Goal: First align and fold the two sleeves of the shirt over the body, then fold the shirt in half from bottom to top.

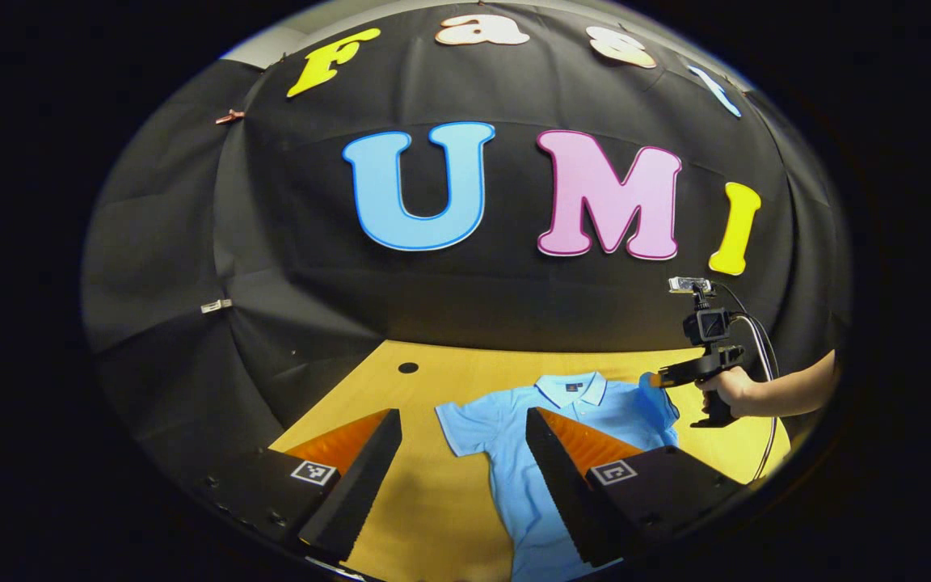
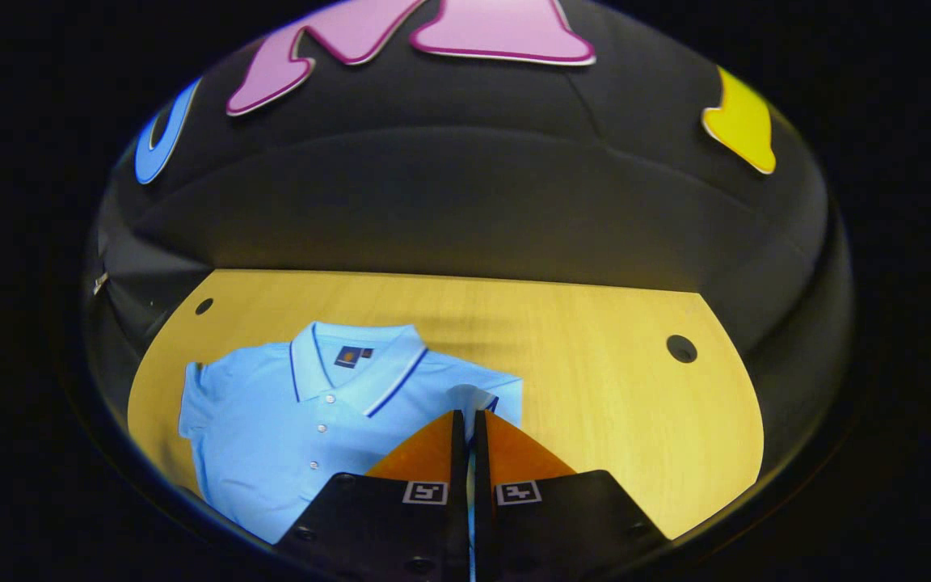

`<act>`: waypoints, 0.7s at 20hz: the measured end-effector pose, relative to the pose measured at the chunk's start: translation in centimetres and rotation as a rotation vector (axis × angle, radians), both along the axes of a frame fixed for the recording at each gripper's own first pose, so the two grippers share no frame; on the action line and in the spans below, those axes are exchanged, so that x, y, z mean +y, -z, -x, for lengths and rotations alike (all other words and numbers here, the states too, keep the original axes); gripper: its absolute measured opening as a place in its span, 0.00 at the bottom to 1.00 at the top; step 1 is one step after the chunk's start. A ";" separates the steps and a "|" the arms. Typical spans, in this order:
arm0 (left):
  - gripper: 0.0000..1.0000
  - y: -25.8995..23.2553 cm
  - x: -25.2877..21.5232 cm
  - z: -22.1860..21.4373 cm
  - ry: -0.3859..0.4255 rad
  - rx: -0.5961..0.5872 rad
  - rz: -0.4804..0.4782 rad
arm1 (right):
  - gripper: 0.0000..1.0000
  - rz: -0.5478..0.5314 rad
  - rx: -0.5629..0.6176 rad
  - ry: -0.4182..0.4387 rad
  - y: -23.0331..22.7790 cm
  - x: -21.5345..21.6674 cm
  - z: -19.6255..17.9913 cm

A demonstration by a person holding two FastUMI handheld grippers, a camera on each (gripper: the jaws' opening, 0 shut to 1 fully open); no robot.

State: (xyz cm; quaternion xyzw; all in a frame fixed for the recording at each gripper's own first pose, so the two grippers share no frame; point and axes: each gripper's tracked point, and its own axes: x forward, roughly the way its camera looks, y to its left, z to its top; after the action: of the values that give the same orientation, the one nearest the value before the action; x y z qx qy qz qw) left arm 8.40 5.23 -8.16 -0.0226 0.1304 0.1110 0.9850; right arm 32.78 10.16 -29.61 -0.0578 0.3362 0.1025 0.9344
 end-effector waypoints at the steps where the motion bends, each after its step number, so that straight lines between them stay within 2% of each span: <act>1: 0.98 0.4 0.7 0.1 -0.009 0.006 0.011 | 0.07 0.001 0.009 -0.016 0.5 1.3 0.4; 5: 0.98 2.2 3.1 -1.1 -0.028 0.028 0.023 | 0.12 -0.046 0.072 -0.087 2.5 6.3 2.6; 6: 0.98 2.8 3.3 -1.8 -0.023 0.034 0.029 | 0.16 -0.059 0.078 -0.098 2.7 7.2 3.1; 8: 0.98 3.8 3.4 -3.6 -0.005 0.040 0.051 | 0.28 -0.092 0.084 -0.129 2.6 8.5 4.1; 9: 0.98 4.2 3.4 -4.9 0.007 0.042 0.058 | 0.48 -0.112 0.076 -0.143 1.9 8.9 4.6; 11: 0.99 5.3 3.9 -7.8 0.019 0.051 0.060 | 0.63 -0.148 0.048 -0.157 0.3 8.8 5.4; 12: 0.98 6.1 4.1 -9.2 0.026 0.059 0.066 | 0.63 -0.143 0.039 -0.157 -0.4 8.0 5.9; 14: 0.99 7.7 4.4 -12.3 0.044 0.076 0.083 | 0.72 -0.139 0.016 -0.147 -1.9 6.1 6.8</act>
State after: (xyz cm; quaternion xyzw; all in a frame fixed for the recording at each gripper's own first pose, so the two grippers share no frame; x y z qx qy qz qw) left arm 20.66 9.66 -15.90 -0.0564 0.1726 0.0845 0.9797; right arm 25.99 16.25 -27.75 -0.0168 0.3303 0.1945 0.9235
